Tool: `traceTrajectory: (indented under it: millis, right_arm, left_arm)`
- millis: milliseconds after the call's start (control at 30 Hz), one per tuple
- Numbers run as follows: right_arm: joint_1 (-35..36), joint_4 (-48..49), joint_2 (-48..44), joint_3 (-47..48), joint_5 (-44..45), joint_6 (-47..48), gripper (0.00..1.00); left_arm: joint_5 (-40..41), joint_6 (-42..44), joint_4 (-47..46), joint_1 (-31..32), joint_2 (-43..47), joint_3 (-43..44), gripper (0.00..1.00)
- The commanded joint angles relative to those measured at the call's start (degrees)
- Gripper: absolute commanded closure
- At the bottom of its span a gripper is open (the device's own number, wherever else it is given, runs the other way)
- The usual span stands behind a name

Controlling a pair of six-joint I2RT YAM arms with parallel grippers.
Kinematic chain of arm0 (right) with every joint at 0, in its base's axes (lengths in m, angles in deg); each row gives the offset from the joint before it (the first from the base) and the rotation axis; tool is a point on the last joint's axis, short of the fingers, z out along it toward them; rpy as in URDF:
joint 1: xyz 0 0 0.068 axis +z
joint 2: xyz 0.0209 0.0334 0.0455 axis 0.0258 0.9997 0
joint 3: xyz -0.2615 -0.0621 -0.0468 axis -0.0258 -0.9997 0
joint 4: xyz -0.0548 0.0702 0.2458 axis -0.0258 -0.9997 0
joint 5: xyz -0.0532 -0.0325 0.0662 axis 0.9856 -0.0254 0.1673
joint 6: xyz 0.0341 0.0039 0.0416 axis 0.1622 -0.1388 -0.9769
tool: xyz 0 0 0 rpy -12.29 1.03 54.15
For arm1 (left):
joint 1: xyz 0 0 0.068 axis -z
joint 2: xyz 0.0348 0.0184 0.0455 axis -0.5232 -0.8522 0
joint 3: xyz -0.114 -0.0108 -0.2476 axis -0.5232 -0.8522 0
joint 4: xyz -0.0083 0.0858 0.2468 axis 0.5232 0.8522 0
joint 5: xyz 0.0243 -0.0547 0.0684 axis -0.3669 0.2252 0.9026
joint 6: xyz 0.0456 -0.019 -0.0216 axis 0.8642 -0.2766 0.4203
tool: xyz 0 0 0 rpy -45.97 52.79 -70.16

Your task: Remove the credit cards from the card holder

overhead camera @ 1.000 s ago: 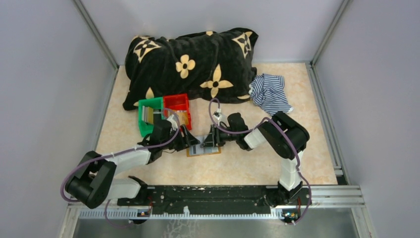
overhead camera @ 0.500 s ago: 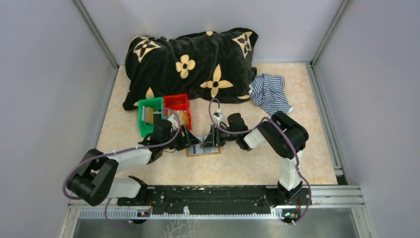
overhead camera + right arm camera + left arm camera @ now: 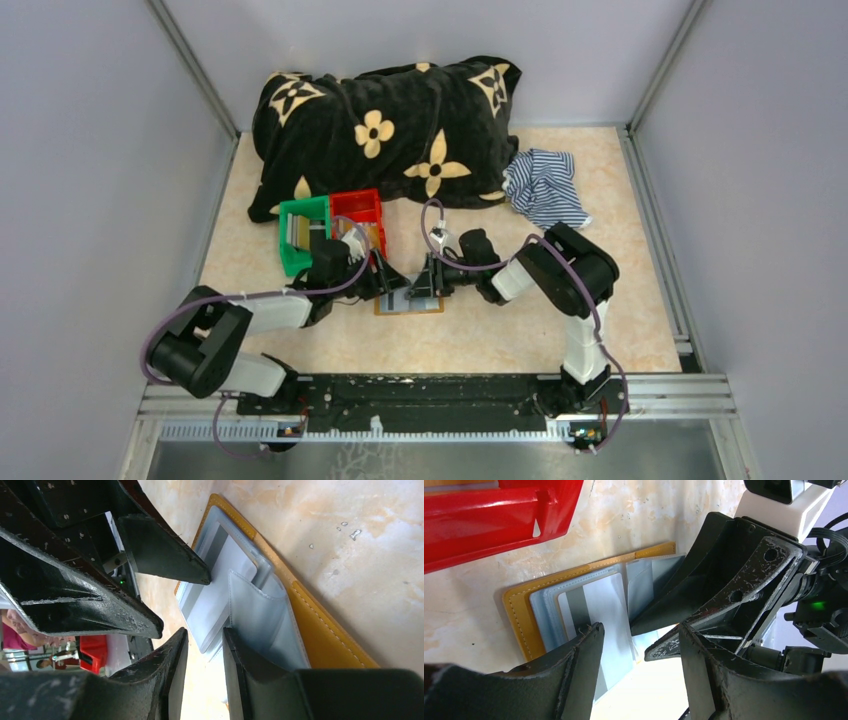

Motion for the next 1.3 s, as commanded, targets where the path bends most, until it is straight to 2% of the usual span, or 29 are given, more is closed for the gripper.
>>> traceTrajectory:
  millis: [0, 133, 333, 400, 667, 800, 933, 1267]
  right_arm:
    - [1.0, 5.6, 2.2, -0.1, -0.9, -2.8, 0.67]
    - [1.0, 8.6, 2.4, -0.2, -1.6, -4.7, 0.66]
    - [1.0, 7.5, 3.2, 0.4, -1.3, -4.0, 0.66]
    - [1.0, 8.1, 4.4, 0.4, -1.3, -4.3, 0.66]
    - [1.0, 8.8, 7.0, 0.6, -1.3, -5.0, 0.66]
    - [1.0, 8.1, 6.6, 0.7, -1.2, -4.8, 0.66]
    - [1.0, 6.8, 5.7, 0.6, -0.7, -4.0, 0.66]
    - [0.9, 6.2, 5.4, 0.4, -0.6, -3.6, 0.66]
  left_arm:
    - [1.0, 0.8, 4.2, -0.2, -2.9, -2.6, 0.35]
    - [0.9, 0.7, 3.4, -0.1, -3.5, -3.0, 0.35]
    - [0.2, 0.6, 0.0, -0.2, -3.1, -4.4, 0.36]
    - [-0.2, 1.3, 1.3, -0.1, -2.2, -3.5, 0.37]
    - [3.6, 4.0, 7.5, -0.3, 11.9, -2.9, 0.36]
    - [6.2, 4.2, 9.4, -0.5, 15.2, -4.7, 0.36]
    - [7.2, 4.7, 10.3, -0.7, 15.7, -6.0, 0.36]
    - [5.9, 3.0, 5.0, -0.7, 12.8, -9.3, 0.37]
